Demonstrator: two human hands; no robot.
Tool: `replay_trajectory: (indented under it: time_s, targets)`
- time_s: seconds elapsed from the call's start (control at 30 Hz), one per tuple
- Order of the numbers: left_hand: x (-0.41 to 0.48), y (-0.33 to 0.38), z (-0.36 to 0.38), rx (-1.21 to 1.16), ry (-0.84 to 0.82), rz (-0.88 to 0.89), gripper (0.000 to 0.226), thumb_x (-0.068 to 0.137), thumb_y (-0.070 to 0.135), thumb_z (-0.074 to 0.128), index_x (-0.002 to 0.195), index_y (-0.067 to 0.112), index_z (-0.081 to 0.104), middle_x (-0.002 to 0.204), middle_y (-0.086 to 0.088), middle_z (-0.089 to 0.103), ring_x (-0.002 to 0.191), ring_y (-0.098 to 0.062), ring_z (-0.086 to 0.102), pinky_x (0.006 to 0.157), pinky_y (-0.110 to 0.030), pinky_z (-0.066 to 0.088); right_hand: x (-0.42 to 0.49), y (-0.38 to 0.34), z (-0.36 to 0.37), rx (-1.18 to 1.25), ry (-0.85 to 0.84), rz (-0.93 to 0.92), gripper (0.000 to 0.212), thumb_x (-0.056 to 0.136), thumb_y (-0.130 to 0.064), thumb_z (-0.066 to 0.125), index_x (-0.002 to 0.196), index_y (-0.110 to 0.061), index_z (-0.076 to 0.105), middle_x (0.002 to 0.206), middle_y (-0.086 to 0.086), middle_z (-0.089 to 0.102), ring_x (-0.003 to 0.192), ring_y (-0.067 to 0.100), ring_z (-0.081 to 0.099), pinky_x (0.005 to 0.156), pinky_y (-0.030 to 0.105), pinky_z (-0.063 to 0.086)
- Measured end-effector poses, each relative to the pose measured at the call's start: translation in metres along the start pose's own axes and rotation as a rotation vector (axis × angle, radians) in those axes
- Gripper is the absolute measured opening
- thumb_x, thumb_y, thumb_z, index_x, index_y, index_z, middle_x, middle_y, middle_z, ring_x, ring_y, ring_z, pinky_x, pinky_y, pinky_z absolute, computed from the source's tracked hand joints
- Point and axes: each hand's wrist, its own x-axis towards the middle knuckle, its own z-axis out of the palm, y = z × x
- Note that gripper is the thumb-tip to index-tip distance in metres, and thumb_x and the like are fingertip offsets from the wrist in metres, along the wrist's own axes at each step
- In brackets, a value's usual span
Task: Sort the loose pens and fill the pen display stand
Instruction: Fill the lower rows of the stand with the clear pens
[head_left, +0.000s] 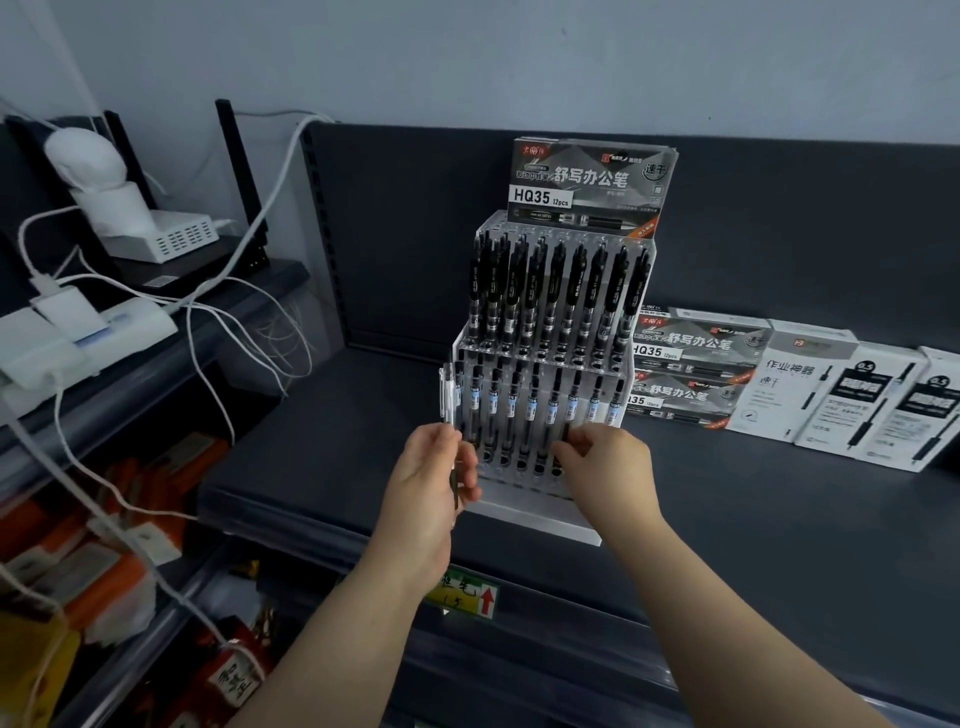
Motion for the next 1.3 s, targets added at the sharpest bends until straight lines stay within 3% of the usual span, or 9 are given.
replay_trajectory:
  time_s: [0.4, 0.5, 0.6, 0.7, 0.77, 0.93, 1.1, 1.2, 1.3]
  targets:
    - [-0.025, -0.004, 0.003, -0.025, 0.078, -0.003, 0.019, 0.099, 0.017, 0.044, 0.090, 0.010, 0.058, 0.072, 0.001, 0.053, 0.066, -0.011, 0.050, 0.064, -0.026, 0.046, 0.009, 0.003, -0.003, -0.146, -0.128, -0.017, 0.022, 0.086, -0.015, 0.060, 0.068, -0.003, 0.059, 0.059, 0.007, 0.055, 0.053, 0.023, 0.054, 0.051, 0.023, 0.044]
    - [-0.028, -0.005, 0.003, -0.067, 0.079, -0.035, 0.015, 0.098, 0.015, 0.045, 0.093, 0.008, 0.059, 0.072, -0.001, 0.053, 0.067, -0.012, 0.051, 0.063, -0.026, 0.048, 0.002, 0.002, -0.008, -0.093, -0.093, -0.040, 0.010, 0.087, -0.019, 0.062, 0.081, -0.010, 0.062, 0.071, 0.001, 0.060, 0.063, 0.019, 0.058, 0.057, 0.022, 0.042]
    - [-0.028, -0.006, 0.007, -0.111, 0.063, -0.076, 0.014, 0.097, 0.014, 0.048, 0.096, 0.007, 0.060, 0.077, -0.002, 0.057, 0.072, -0.012, 0.056, 0.067, -0.028, 0.052, -0.022, -0.007, -0.020, 0.179, -0.050, -0.046, 0.006, 0.088, -0.020, 0.062, 0.085, -0.015, 0.062, 0.073, -0.005, 0.061, 0.063, 0.010, 0.056, 0.053, 0.014, 0.039]
    - [-0.026, -0.009, 0.017, -0.139, 0.015, -0.111, 0.013, 0.095, 0.015, 0.052, 0.095, 0.009, 0.063, 0.086, -0.002, 0.062, 0.084, -0.014, 0.061, 0.079, -0.035, 0.054, -0.046, -0.022, -0.028, 0.349, -0.095, -0.070, 0.004, 0.086, -0.022, 0.065, 0.088, -0.019, 0.066, 0.072, -0.007, 0.063, 0.065, 0.006, 0.059, 0.056, 0.012, 0.043]
    - [-0.025, -0.010, 0.023, -0.148, -0.050, -0.131, 0.012, 0.094, 0.015, 0.053, 0.097, 0.008, 0.063, 0.087, -0.002, 0.066, 0.086, -0.015, 0.064, 0.079, -0.034, 0.054, -0.055, -0.028, -0.031, 0.398, -0.158, -0.086, 0.008, 0.083, -0.021, 0.068, 0.090, -0.020, 0.065, 0.073, -0.008, 0.064, 0.065, 0.002, 0.060, 0.058, 0.012, 0.047]
    - [-0.017, -0.011, 0.033, -0.143, -0.173, -0.183, 0.003, 0.092, 0.009, 0.054, 0.093, 0.009, 0.057, 0.082, -0.002, 0.069, 0.075, -0.012, 0.065, 0.062, -0.028, 0.047, -0.060, -0.028, -0.029, 0.307, -0.174, -0.100, 0.009, 0.080, -0.017, 0.068, 0.084, -0.024, 0.063, 0.074, -0.005, 0.068, 0.071, 0.011, 0.066, 0.066, 0.023, 0.055]
    - [-0.005, -0.016, 0.038, -0.151, -0.227, -0.228, 0.007, 0.088, 0.004, 0.058, 0.087, 0.011, 0.056, 0.081, -0.004, 0.066, 0.078, -0.018, 0.062, 0.068, -0.035, 0.043, -0.056, -0.027, -0.027, 0.168, -0.080, -0.120, 0.018, 0.080, -0.016, 0.066, 0.071, -0.029, 0.057, 0.063, -0.011, 0.059, 0.058, -0.001, 0.055, 0.054, 0.012, 0.044]
    - [0.002, -0.020, 0.037, -0.023, -0.256, -0.141, 0.004, 0.089, 0.011, 0.059, 0.091, 0.013, 0.061, 0.087, -0.001, 0.066, 0.084, -0.015, 0.063, 0.076, -0.032, 0.050, -0.048, -0.023, -0.030, 0.218, -0.026, -0.039, 0.003, 0.083, -0.020, 0.067, 0.081, -0.022, 0.066, 0.069, -0.010, 0.065, 0.064, 0.001, 0.060, 0.054, 0.009, 0.044]
    - [0.015, -0.026, 0.025, 0.538, -0.261, 0.240, 0.010, 0.093, 0.022, 0.056, 0.100, 0.026, 0.061, 0.099, 0.014, 0.062, 0.092, 0.002, 0.058, 0.080, -0.010, 0.046, -0.032, -0.018, -0.039, 0.278, 0.139, 0.047, 0.016, 0.083, -0.021, 0.069, 0.097, -0.024, 0.062, 0.074, -0.013, 0.064, 0.068, 0.000, 0.060, 0.057, 0.006, 0.041]
